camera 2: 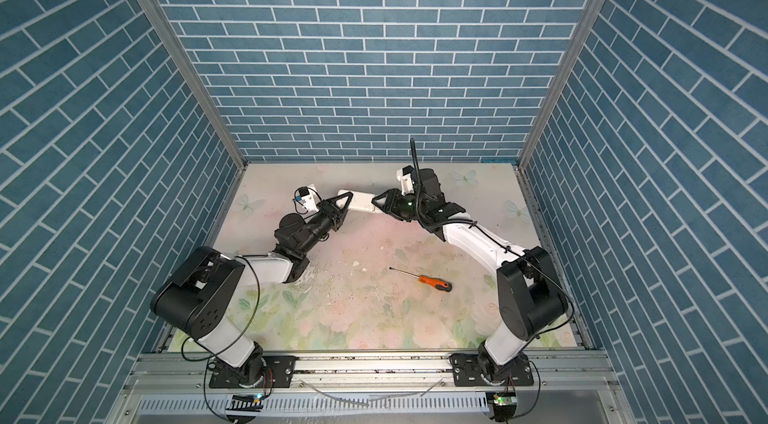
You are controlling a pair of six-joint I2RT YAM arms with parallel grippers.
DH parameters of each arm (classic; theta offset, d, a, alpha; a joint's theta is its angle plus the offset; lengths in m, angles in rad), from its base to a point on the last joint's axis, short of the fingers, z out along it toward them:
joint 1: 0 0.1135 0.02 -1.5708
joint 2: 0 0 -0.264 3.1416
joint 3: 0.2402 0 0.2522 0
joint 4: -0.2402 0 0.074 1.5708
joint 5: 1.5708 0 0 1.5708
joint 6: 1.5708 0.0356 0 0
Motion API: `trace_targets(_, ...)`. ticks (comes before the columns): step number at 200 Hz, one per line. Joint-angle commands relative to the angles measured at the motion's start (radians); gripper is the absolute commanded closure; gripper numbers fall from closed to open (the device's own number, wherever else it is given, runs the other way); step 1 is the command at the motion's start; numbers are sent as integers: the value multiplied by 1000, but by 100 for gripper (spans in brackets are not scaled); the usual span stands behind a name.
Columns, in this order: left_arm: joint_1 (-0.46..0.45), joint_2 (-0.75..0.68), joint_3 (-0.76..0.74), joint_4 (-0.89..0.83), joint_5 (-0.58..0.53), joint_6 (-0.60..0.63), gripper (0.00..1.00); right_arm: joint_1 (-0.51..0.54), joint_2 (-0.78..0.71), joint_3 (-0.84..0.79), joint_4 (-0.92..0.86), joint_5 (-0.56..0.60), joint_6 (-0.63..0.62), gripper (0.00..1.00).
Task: Unload the batteries from the remote control
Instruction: 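Pull the battery cover off the remote's back end with the right gripper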
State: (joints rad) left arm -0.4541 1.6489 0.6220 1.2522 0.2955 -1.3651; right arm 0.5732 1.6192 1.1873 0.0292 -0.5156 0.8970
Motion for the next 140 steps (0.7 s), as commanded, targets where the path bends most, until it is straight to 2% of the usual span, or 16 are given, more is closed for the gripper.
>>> trace_targets(1, -11, 9, -3, 9, 31, 45, 100, 8, -35, 44, -34, 14, -48, 65)
trace_targets(87, -6, -43, 14, -133, 43, 153, 100, 8, -39, 57, -126, 38, -83, 65)
trace_targets(140, -7, -56, 19, -163, 47, 173, 100, 8, -27, 62, -116, 25, -76, 70)
